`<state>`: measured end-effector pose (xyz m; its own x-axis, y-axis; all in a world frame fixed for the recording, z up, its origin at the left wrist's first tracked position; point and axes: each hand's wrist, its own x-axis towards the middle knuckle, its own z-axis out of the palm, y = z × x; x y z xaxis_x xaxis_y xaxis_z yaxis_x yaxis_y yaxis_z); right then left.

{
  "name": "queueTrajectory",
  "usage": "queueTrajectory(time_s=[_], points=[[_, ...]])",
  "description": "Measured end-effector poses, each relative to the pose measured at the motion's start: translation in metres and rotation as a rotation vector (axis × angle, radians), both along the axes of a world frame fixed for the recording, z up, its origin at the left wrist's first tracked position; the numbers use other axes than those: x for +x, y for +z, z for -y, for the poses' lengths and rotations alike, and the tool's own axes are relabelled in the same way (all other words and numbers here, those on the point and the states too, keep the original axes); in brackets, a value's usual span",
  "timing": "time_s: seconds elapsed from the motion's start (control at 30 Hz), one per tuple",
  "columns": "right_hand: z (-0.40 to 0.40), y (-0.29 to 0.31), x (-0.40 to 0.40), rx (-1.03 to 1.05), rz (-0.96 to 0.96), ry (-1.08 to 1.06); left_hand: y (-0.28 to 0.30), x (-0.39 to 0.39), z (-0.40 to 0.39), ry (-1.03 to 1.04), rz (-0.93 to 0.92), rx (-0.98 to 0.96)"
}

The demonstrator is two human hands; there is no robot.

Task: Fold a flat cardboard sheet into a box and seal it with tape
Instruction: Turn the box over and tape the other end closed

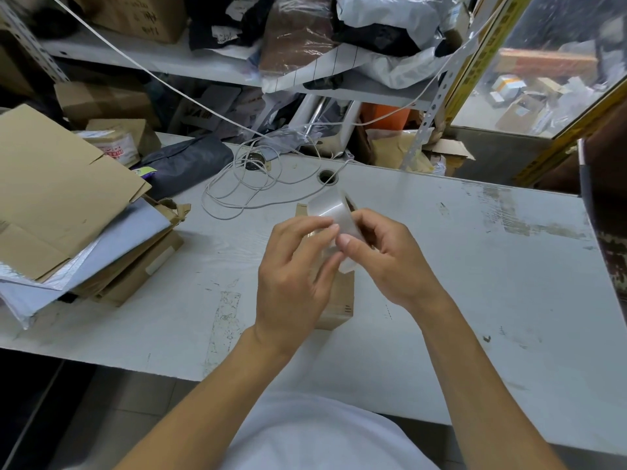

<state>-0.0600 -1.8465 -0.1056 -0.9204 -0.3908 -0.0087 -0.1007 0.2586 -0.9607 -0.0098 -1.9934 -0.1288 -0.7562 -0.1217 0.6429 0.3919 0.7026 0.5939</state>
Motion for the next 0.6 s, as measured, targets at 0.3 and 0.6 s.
queueTrajectory(time_s=[0.3, 0.6], points=[[0.002, -0.006, 0.003, 0.081, -0.050, -0.011, 0.016, 0.000, 0.003, -0.038, 0.255, 0.051], [-0.011, 0.005, 0.001, 0.156, -0.087, 0.169, 0.017, -0.010, 0.018, -0.111, 0.307, 0.242]])
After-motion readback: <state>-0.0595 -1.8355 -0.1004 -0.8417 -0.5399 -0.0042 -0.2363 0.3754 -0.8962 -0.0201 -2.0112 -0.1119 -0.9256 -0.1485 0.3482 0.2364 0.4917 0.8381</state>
